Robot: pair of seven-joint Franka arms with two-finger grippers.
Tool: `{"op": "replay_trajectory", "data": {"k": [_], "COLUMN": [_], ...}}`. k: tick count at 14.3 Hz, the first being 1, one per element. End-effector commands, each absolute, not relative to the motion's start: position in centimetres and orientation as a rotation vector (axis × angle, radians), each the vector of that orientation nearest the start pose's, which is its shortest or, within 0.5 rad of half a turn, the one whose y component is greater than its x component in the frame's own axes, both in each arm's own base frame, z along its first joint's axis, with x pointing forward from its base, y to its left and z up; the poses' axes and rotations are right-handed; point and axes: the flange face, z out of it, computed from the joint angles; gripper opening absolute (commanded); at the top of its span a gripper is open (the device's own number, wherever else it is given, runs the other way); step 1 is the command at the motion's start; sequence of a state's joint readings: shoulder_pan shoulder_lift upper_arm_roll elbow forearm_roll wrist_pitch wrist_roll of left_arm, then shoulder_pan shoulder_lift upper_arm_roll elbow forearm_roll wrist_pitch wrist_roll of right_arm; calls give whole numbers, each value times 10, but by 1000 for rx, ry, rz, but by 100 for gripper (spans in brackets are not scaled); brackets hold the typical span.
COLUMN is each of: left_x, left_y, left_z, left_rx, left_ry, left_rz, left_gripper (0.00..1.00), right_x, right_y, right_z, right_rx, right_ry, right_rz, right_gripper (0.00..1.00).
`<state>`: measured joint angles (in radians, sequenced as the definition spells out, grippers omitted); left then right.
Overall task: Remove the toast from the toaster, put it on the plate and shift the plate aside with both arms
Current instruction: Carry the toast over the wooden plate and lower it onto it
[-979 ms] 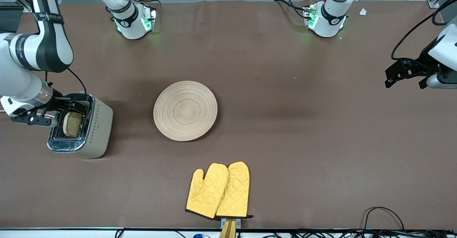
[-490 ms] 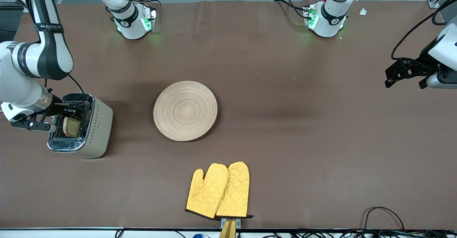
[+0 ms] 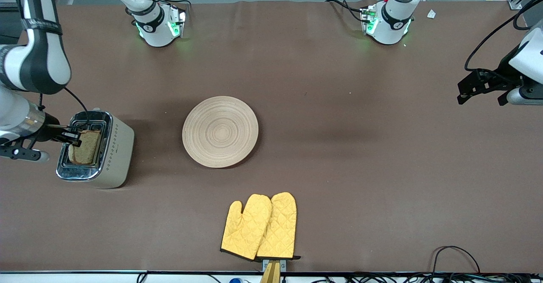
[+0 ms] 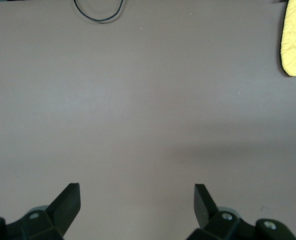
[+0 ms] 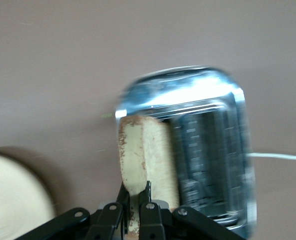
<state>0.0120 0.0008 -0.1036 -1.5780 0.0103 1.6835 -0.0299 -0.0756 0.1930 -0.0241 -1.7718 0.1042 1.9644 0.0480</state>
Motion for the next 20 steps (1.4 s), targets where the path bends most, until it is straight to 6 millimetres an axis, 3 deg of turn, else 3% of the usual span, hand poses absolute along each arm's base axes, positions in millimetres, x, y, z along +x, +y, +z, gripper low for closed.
{"op": "replay_trajectory", "data": {"k": [1,4,7,10,13,16,18,20], "left_x": [564,564,564,564,564,564,564,564], "left_y": [-52,-52,-52,-51,-50,-50,-49,-50], "left_z": [636,636,636,636,634,630,629,629], "left_rx": [-3137,-3139,-3137,-3138,-3136,-3137,-3139,-3137], "left_ry": [92,94,99,101,104,109,104,106], "left_rz": [-154,-154,-154,-154,-150,-123,-118,-118], "left_gripper": [100,100,100,100,100,100,100,100], "right_x": [623,624,620,600,563,528,520,522], "right_y": [-3,59,90,140,198,214,219,202], "right_z": [471,481,472,424,364,312,286,265], "right_rx": [-2876,-2737,-2579,-2519,-2519,-2490,-2500,-2523], "right_ry": [249,204,253,272,258,354,326,231], "right_rz": [4,10,59,120,195,220,206,174], "right_gripper": [0,0,0,0,0,0,0,0]}}
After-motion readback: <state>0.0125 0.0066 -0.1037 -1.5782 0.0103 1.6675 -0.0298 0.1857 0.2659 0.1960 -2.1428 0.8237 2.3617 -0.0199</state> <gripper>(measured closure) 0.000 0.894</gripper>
